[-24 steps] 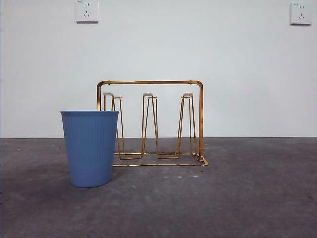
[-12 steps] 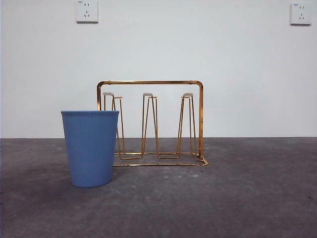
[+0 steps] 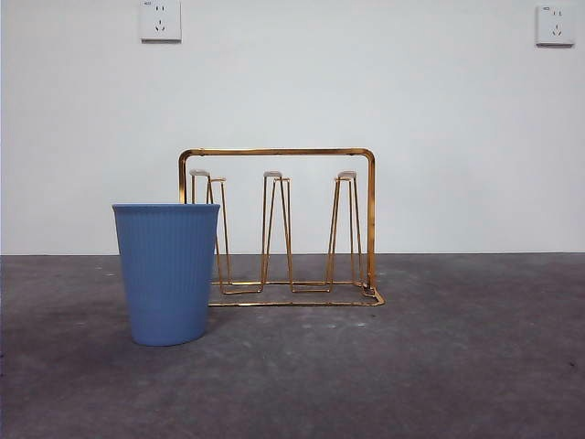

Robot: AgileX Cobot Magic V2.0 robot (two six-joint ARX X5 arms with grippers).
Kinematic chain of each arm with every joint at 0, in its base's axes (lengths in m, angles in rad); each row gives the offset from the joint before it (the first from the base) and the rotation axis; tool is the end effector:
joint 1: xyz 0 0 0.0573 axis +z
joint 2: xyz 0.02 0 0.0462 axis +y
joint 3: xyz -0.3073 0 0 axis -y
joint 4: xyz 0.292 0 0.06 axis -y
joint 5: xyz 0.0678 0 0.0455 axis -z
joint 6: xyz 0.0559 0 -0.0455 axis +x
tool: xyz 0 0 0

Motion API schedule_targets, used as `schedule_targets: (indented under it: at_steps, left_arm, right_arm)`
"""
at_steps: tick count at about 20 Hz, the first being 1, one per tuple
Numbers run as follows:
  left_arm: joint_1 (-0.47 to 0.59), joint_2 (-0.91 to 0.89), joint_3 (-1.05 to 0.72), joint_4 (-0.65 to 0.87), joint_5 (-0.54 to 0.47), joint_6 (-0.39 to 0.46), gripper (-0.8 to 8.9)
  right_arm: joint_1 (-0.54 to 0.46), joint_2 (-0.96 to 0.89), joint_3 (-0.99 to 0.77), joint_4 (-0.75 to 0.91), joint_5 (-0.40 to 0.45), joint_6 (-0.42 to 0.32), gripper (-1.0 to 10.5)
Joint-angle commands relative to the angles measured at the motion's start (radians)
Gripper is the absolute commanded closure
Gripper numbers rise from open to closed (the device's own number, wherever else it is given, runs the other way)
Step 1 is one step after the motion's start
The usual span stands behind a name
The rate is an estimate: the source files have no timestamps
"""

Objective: Pick up cup 1,put cup 1 in the cup rack,pick up cup 2,put cup 2 in the cup rack

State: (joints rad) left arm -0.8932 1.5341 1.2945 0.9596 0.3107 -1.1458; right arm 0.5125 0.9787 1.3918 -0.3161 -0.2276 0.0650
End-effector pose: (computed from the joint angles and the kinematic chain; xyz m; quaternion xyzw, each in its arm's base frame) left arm 0.2360 -0.3205 0.4794 -0.5032 0.0037 -0.6283 0.5934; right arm 0.1799 0.1157 0.5425 0.0371 -0.0362 0.3626 0.9305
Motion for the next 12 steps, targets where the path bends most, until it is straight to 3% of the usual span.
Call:
schedule_targets:
  at_steps: [1, 7, 12]
  left_arm:
    - [-0.002, 0.005, -0.001, 0.007, 0.003, 0.055, 8.22]
    - [-0.002, 0.005, -0.001, 0.007, 0.004, 0.066, 8.22]
    - [0.013, 0.001, -0.001, 0.007, 0.009, 0.078, 8.21]
  right_arm:
    - [0.001, 0.008, -0.003, -0.021, 0.026, -0.024, 9.6]
    - [0.001, 0.006, -0.002, -0.074, 0.027, -0.024, 9.3]
    - [0.001, 0.004, 0.003, -0.139, 0.026, -0.025, 7.3]
